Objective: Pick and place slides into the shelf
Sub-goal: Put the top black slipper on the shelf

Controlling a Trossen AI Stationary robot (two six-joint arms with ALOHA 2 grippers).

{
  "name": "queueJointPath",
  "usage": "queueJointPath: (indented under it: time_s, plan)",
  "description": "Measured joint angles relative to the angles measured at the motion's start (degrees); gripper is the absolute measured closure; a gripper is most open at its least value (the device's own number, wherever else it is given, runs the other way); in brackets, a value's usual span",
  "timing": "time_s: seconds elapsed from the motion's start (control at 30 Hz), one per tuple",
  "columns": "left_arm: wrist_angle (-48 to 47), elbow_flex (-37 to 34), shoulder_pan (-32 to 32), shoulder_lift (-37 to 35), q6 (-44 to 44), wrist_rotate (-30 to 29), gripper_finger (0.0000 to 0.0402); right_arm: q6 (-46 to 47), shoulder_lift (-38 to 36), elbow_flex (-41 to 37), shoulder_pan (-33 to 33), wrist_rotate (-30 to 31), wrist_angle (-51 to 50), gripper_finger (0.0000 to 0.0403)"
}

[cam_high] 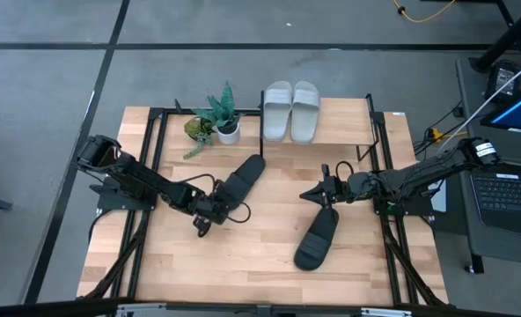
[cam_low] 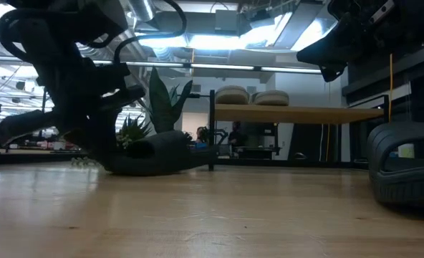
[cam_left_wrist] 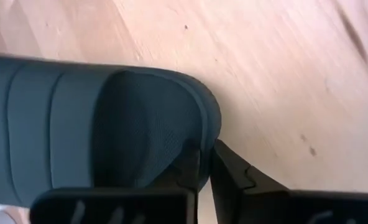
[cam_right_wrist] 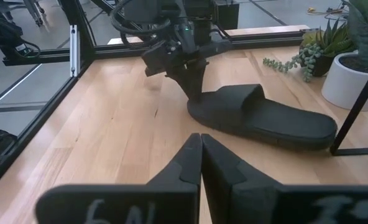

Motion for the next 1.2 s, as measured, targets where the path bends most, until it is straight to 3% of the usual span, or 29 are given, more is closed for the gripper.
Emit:
queueJointPath:
  time_s: [0.2, 0.47, 0.73, 0.9, 1.2]
  plan:
    - [-0.2, 1.4, -3.3, 0.0, -5.5, -1.5, 0.0392, -0.1, 0.0, 0.0, 0.0, 0.0, -0.1, 0.0391]
    - [-3.1, 9.6, -7.9, 0.0, -7.9, -5.6, 0.0394, 0.1, -0.3, 0.8, 0.0, -0.1, -0.5, 0.0392]
    - [-9.0, 18.0, -9.3, -0.1, -11.9, -8.9, 0.0394, -3.2, -6.7, 8.4, 0.2, -0.6, -20.0, 0.0397]
    - [-9.0, 22.8, -6.7, -0.1, -11.1, -8.9, 0.0394, -8.0, -11.8, 12.2, 0.2, 2.4, -30.0, 0.0399]
    - [-5.8, 32.1, 2.1, -0.1, 0.8, -4.8, 0.0395, -8.1, -24.7, 14.1, 0.2, 3.6, -41.6, 0.0400]
